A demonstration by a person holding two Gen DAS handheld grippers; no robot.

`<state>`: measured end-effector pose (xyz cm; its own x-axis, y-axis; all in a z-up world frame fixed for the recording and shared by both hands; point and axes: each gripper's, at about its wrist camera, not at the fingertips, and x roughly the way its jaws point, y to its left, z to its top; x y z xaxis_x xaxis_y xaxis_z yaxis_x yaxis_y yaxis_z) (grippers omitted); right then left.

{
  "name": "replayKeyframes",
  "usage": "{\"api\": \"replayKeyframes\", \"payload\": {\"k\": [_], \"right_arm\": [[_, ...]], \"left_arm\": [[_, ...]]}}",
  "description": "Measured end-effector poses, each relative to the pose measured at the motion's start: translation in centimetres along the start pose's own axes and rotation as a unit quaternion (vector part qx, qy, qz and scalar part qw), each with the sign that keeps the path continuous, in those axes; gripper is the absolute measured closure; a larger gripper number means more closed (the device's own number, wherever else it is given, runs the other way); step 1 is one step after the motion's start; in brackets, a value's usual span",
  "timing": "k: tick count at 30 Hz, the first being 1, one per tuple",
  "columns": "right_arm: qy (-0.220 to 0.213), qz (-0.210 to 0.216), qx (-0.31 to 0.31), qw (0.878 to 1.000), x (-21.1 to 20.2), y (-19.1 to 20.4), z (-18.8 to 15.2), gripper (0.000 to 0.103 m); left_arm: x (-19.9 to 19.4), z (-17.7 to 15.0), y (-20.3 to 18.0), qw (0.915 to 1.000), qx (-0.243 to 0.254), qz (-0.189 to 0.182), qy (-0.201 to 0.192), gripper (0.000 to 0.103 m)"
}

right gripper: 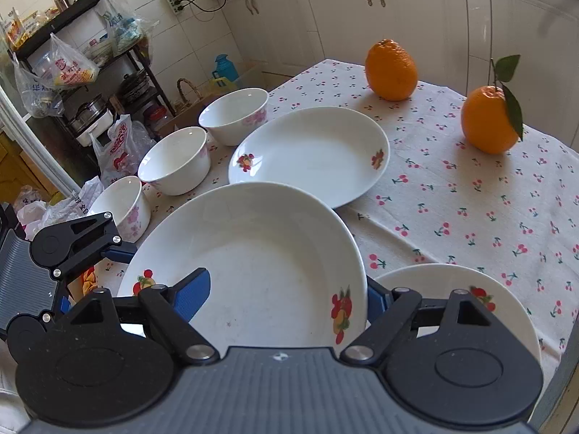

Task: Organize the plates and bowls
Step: 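Lift the large plate with the right gripper and carry it onto another plate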

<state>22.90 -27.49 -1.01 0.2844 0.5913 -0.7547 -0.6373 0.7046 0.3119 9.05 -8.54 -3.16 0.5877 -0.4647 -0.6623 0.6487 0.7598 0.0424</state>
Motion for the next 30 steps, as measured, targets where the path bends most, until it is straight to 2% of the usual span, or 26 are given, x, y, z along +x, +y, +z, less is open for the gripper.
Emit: {"api": "replayKeyframes", "payload": {"k": [15,30], "right_arm": [[-0.019,-0.061,0.042,0.997,-3.3,-4.2,-3.0,0.014],[-0.029,-0.072,0.075,0.994,-4.3,-7.4,-5.1,0.014]], "left_arm": [[4.0,3.0,-2.3,0.9981,0.028,-0.056,-0.001,0.005],[6.3,4.2,-3.3,0.9967,0.039,-0.071,0.007,0.005]]}}
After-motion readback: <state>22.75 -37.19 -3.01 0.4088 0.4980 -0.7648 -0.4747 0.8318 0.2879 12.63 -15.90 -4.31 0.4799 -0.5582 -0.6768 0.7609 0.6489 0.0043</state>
